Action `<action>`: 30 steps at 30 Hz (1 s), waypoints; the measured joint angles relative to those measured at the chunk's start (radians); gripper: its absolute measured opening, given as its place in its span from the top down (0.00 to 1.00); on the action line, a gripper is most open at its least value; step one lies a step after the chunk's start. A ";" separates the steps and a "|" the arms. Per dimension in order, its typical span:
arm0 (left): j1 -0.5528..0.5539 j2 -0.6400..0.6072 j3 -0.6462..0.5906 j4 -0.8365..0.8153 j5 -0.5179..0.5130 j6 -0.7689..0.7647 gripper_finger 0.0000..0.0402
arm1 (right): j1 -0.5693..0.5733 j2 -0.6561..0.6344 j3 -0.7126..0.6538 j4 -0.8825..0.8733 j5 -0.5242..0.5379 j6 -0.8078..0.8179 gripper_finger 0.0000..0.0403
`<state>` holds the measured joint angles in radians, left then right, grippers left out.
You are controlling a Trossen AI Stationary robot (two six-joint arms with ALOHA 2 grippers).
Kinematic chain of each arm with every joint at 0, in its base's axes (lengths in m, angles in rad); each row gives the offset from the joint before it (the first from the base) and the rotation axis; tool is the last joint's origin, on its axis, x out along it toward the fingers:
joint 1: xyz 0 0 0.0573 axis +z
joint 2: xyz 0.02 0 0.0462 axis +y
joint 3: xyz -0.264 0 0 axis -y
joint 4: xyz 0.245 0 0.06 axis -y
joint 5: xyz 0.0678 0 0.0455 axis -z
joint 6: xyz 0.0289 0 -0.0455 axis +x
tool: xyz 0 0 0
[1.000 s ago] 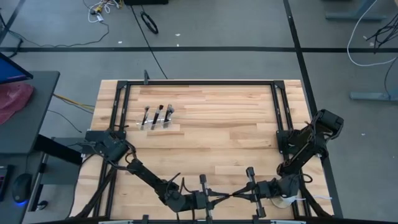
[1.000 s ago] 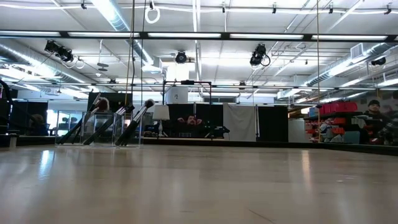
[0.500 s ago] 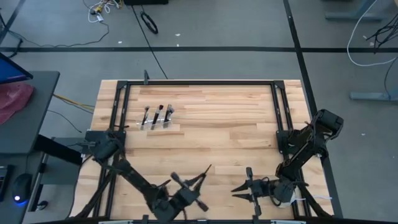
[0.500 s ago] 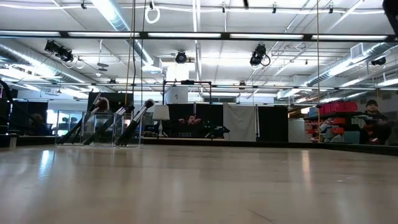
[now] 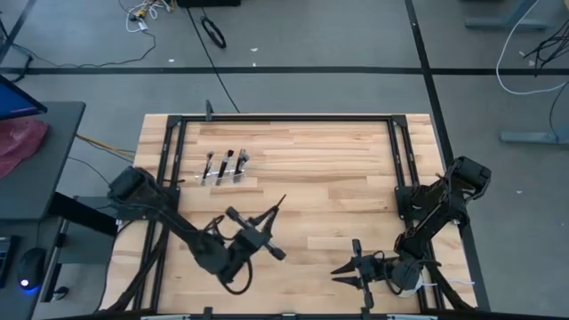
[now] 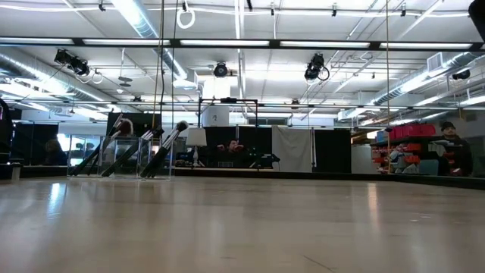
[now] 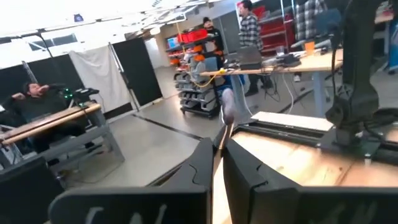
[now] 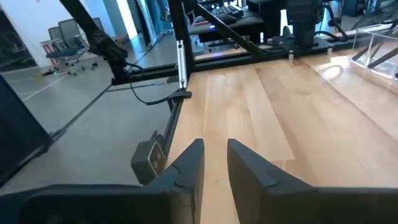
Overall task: Put items in baskets/containers
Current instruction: Put the eyeshadow brush into the transparent organizer
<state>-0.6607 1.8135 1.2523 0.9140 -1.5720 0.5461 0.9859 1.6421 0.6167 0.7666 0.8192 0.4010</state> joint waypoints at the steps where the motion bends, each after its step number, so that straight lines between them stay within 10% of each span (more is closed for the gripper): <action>1: 0.006 -0.003 -0.024 -0.002 0.007 -0.019 0.96 | 0.000 0.000 0.000 -0.001 0.000 0.002 0.82; 8: 0.024 -0.013 -0.201 -0.268 0.398 -0.442 0.96 | -0.005 0.000 0.000 -0.006 0.002 -0.046 0.82; 13: 0.120 -0.110 -0.212 -0.778 0.398 -0.830 0.96 | -0.034 0.000 0.000 -0.020 0.005 -0.108 0.82; 19: 0.332 -0.315 -0.209 -1.404 0.690 -1.229 0.94 | -0.103 0.000 0.000 -0.044 0.013 -0.200 0.82; 30: 0.541 -0.404 -0.210 -1.978 0.742 -1.508 0.94 | -0.337 0.000 0.000 -0.068 0.011 -0.420 0.82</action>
<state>-0.1197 1.4094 1.0424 -1.0637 -0.8300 -0.9620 0.6485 1.6424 0.6167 0.6984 0.8303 -0.0185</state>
